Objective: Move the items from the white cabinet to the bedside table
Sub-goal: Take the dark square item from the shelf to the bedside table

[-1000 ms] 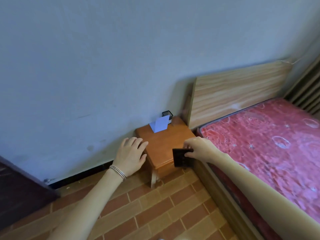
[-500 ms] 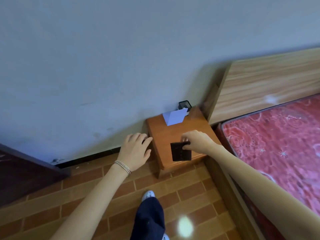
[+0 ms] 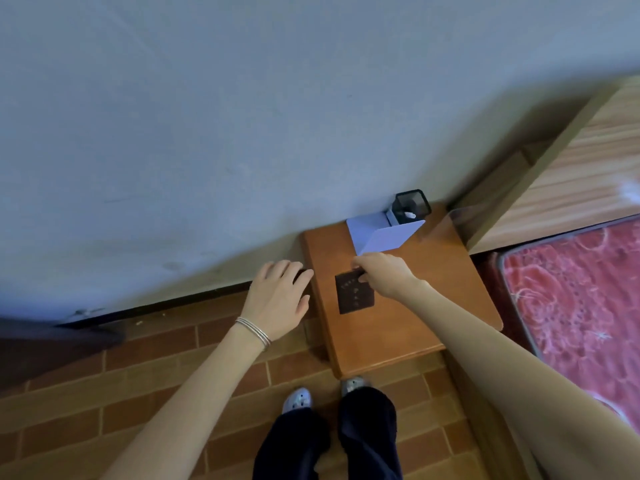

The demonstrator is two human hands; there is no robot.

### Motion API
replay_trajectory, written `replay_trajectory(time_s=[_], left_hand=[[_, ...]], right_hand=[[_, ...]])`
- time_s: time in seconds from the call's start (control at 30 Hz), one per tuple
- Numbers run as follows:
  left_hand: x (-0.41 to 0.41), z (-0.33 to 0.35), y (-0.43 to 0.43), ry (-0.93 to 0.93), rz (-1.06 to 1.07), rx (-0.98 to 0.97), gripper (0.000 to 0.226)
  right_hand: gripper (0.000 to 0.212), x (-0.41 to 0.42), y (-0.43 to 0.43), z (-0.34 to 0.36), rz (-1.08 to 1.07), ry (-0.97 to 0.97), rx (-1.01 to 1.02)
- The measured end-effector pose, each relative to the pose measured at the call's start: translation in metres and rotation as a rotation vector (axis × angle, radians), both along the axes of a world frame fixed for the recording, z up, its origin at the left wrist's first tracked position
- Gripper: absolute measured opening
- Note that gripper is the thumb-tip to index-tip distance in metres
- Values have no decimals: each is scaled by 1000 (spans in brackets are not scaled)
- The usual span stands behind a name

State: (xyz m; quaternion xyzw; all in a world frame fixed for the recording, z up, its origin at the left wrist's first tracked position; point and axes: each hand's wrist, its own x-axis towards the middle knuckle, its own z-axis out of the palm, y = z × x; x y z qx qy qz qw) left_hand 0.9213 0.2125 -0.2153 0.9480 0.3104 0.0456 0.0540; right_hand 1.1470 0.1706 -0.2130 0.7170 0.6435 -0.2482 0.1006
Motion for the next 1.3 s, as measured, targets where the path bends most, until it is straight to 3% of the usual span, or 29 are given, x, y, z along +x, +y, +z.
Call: replay_trajectory(time_s=[0.23,0.43,0.57,0.67,0.8,0.93,1.3], left_hand=[[41,-139,-12,53,68,-118,47],[58,-220,-19,127,123,-229,76],[63,-231,-14,113,119,-215,82],[62,-231,-15,107,121,-213,83],[59,-232,-16,99,128,-226,81],[56,-234,-15,73,127,-222,80],[52,-242,-2,33,76,-222,74]], right_hand=[[17,27,53,-105,-21,4,53],[17,35,87,-154,-58,40,106],[23,28,99,-169,-93,-2,123],[41,22,94,-172,-132,33,200],[58,18,63,-183,33,138,187],[59,20,31,-202,122,188,78],[51,23,71,-225,159,54,145]])
